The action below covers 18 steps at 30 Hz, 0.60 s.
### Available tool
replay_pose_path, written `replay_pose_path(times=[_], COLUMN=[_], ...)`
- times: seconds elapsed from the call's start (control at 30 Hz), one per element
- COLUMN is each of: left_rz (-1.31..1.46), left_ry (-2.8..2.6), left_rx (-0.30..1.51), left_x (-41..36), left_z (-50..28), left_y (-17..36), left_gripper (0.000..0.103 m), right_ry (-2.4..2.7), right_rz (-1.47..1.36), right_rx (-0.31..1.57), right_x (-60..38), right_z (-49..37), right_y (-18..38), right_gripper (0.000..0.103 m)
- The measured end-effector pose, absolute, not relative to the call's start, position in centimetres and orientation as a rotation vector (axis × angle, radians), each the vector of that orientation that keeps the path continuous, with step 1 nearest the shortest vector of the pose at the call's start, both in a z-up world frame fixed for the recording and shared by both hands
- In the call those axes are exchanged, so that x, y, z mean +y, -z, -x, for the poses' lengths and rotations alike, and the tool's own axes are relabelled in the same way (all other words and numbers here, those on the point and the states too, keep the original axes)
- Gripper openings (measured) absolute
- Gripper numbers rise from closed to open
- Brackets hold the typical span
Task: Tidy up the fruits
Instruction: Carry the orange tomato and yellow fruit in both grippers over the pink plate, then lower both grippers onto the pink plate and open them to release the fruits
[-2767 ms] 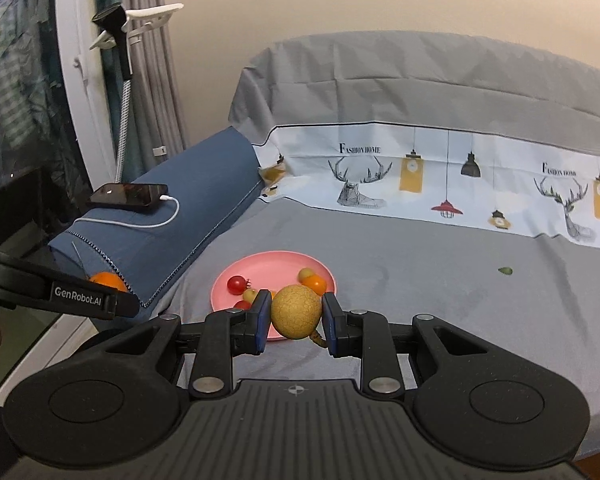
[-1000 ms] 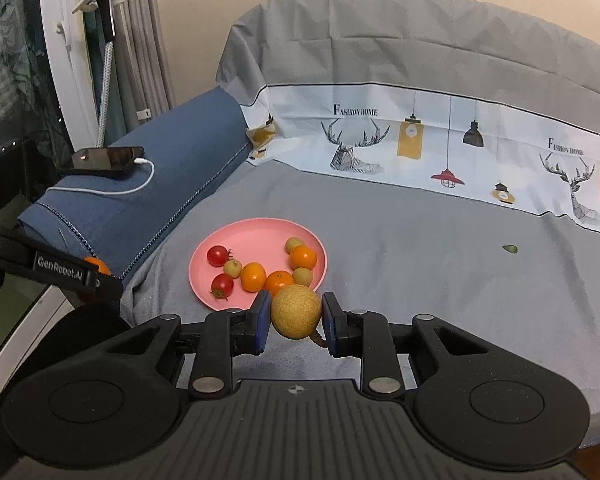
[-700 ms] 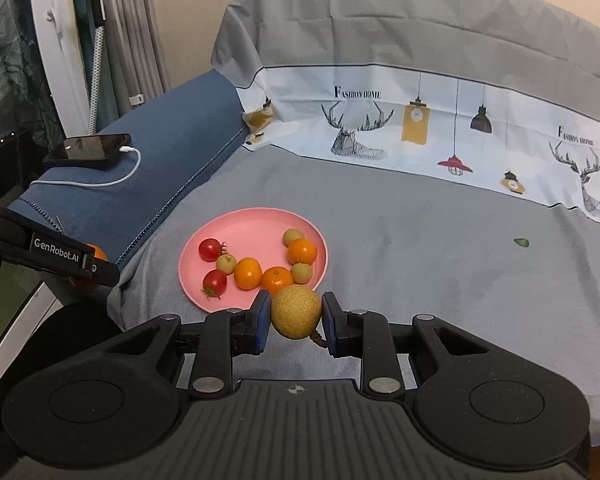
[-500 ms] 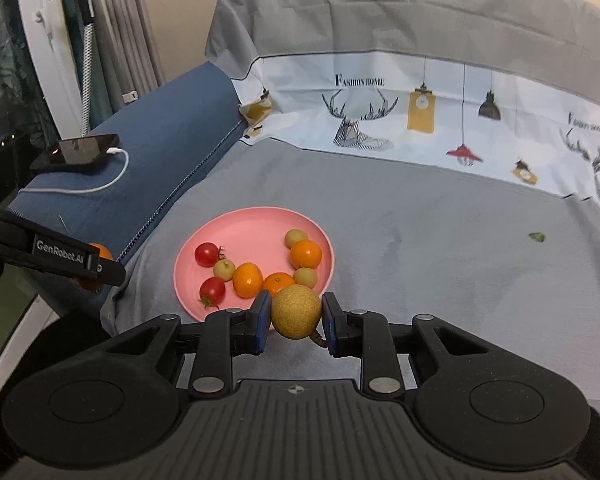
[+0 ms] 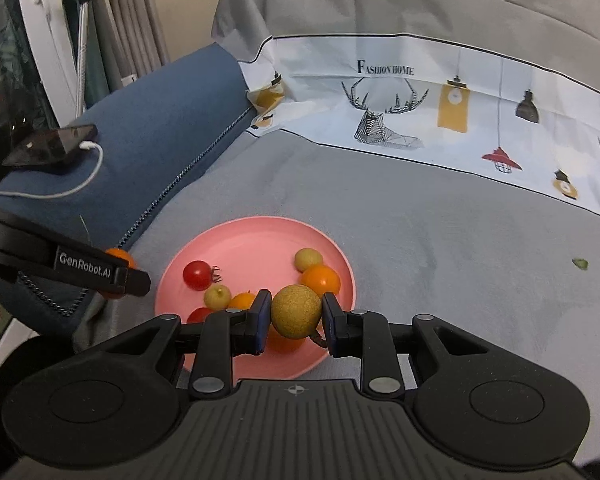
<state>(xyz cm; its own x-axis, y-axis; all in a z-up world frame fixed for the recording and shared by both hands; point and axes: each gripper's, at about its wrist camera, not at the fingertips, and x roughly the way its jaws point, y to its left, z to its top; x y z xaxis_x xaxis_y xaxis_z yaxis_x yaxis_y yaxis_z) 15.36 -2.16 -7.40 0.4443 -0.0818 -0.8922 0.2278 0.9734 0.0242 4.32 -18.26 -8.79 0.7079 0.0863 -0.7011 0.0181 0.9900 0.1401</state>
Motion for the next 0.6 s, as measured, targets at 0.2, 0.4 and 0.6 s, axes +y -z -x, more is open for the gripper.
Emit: replay_pose_path(times=[0.2, 0.4, 0.6], left_rz=[-0.166, -0.187, -0.202], left_ry=[0.19, 0.196, 0.205], left_rx=[1.104, 1.108, 1.11], left_x=[-2.8, -3.5, -4.1], left_z=[-17.4, -19.0, -20.2], left_y=[8.9, 10.2, 11.1], left_gripper=[0.04, 0.04, 0.043], right_ry=[-0.056, -0.086, -0.118], right_rz=[-0.128, -0.053, -0.037], right_rx=[0.807, 0.812, 0.827], right_x=[-18.1, -17.4, -17.3], right_z=[-6.4, -7.9, -9.2], right_y=[10.4, 11.7, 12.6], right_gripper=[0.028, 0.028, 0.028])
